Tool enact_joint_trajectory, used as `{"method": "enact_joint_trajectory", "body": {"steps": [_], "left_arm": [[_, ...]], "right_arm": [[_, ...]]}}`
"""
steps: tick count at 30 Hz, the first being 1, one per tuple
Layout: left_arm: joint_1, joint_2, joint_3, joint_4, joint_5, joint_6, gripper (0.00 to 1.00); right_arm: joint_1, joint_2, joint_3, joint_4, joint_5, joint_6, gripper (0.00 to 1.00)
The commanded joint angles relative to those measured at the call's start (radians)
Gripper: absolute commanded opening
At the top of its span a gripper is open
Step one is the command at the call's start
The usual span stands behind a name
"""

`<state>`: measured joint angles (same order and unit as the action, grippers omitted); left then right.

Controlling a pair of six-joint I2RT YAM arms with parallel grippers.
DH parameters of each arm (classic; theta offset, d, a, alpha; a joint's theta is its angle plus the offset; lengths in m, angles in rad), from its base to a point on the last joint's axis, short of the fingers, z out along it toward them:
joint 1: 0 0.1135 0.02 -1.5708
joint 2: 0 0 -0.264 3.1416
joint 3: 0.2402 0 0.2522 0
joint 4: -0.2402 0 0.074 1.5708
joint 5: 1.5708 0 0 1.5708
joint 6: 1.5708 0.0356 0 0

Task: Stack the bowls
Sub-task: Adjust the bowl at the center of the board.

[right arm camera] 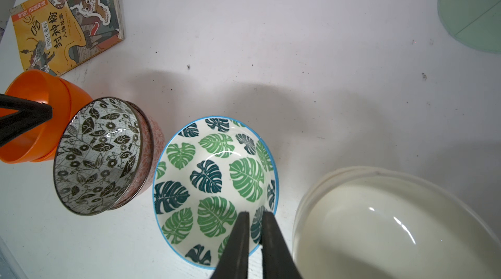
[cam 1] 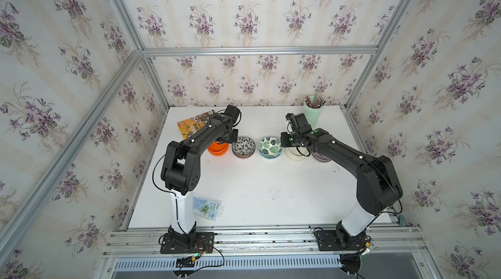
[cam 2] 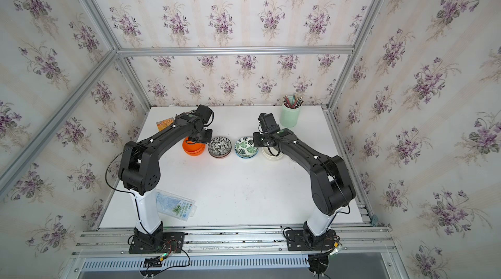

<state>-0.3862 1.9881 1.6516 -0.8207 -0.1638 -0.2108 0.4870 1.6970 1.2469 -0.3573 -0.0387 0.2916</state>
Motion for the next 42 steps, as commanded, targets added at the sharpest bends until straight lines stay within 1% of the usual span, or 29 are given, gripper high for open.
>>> {"method": "enact_joint_trajectory", "body": {"steps": [1, 4, 7, 17, 21, 26, 31, 42], "left_arm": [[0.001, 0.000, 0.016, -0.007, 0.006, 0.007, 0.19], [0.002, 0.010, 0.019, -0.012, 0.007, 0.007, 0.18], [0.003, 0.020, 0.016, -0.013, 0.016, 0.005, 0.14], [0.004, 0.025, 0.014, -0.007, 0.019, 0.004, 0.14], [0.005, 0.032, 0.035, -0.024, 0.022, 0.006, 0.14], [0.006, -0.021, 0.024, -0.022, -0.002, 0.002, 0.14], [0.019, 0.006, 0.051, -0.049, -0.008, 0.011, 0.14], [0.021, 0.034, 0.028, -0.010, 0.006, 0.003, 0.14]], "right_arm": [[0.002, 0.002, 0.002, 0.008, 0.007, 0.001, 0.16], [0.001, 0.000, -0.001, 0.008, 0.008, 0.000, 0.16], [0.001, -0.002, -0.004, 0.007, 0.009, -0.002, 0.16], [0.001, 0.002, -0.001, 0.009, 0.010, -0.003, 0.16], [0.002, 0.006, 0.000, 0.011, 0.007, -0.004, 0.16], [0.001, 0.008, 0.005, 0.006, 0.010, -0.006, 0.16], [0.002, 0.016, 0.011, 0.009, 0.005, -0.004, 0.16], [0.002, 0.016, 0.013, 0.005, 0.011, -0.009, 0.16]]}}
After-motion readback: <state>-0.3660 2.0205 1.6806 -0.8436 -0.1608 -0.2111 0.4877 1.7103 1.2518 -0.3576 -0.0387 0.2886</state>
